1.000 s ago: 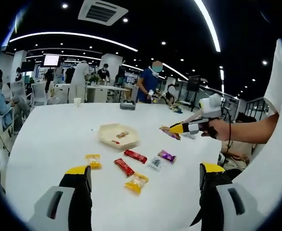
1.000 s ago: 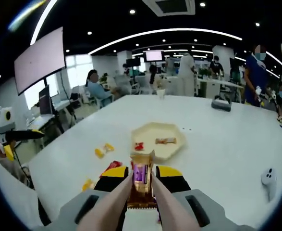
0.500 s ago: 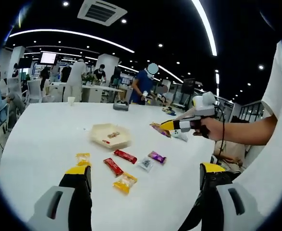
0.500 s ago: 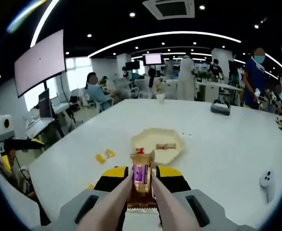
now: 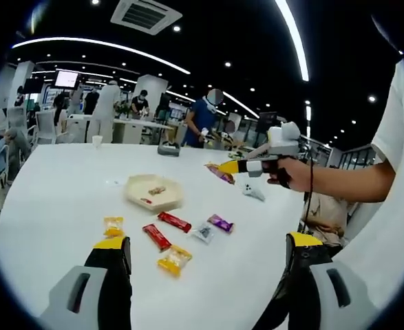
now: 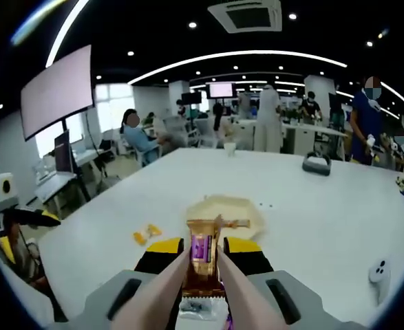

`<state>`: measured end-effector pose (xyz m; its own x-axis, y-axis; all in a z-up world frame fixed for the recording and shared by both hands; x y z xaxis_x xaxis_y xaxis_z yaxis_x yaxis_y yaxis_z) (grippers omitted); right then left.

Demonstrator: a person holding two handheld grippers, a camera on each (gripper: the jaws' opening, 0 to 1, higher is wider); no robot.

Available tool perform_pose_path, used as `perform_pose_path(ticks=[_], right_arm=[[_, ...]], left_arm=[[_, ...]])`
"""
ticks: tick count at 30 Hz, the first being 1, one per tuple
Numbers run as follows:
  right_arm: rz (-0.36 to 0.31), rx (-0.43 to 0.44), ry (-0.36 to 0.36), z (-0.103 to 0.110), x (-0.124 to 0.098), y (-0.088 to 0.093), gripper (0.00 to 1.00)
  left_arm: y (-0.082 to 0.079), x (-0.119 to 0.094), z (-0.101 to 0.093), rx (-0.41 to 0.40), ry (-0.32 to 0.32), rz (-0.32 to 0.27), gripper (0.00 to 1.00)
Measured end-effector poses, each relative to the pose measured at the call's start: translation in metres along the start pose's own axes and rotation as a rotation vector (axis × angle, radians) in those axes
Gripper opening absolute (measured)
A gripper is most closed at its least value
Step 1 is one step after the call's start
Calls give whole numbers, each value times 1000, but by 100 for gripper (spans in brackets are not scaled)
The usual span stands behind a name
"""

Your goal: Place the target food into the container with the food tongs after gripping and lifting it, then release it inside without dropping or visibly crushing the food.

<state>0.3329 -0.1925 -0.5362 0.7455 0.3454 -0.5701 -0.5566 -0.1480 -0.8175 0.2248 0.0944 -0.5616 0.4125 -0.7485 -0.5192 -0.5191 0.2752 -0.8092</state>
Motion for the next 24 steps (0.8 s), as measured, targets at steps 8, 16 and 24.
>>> perform_pose_path(ticks=[8,16,24], right_arm=[[-1,-46,-6,-1,9,-15,22],[-4,-47,3,-7,18,-20,22],[-8,-51,-8,-2,28,-28,22]], left_arm=[[-7,-7,4,-31,-19,-49,94],[4,-13,0,7,-32,-15,94],[10,-18,8,21,-97,15,95]])
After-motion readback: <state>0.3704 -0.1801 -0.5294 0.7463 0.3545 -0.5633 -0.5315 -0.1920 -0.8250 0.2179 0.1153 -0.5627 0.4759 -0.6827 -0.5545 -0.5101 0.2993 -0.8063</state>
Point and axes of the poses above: the point that each gripper's makers call its tool centre point, and the gripper's own axes: x roughly forward along the fingers, z roughly to its left, y roughly out of its underside, the point moved 7 cm from there along -x, roughly backward along the fingers, and after that the axes turned 13 degrees about z, right-handed, at the moved point
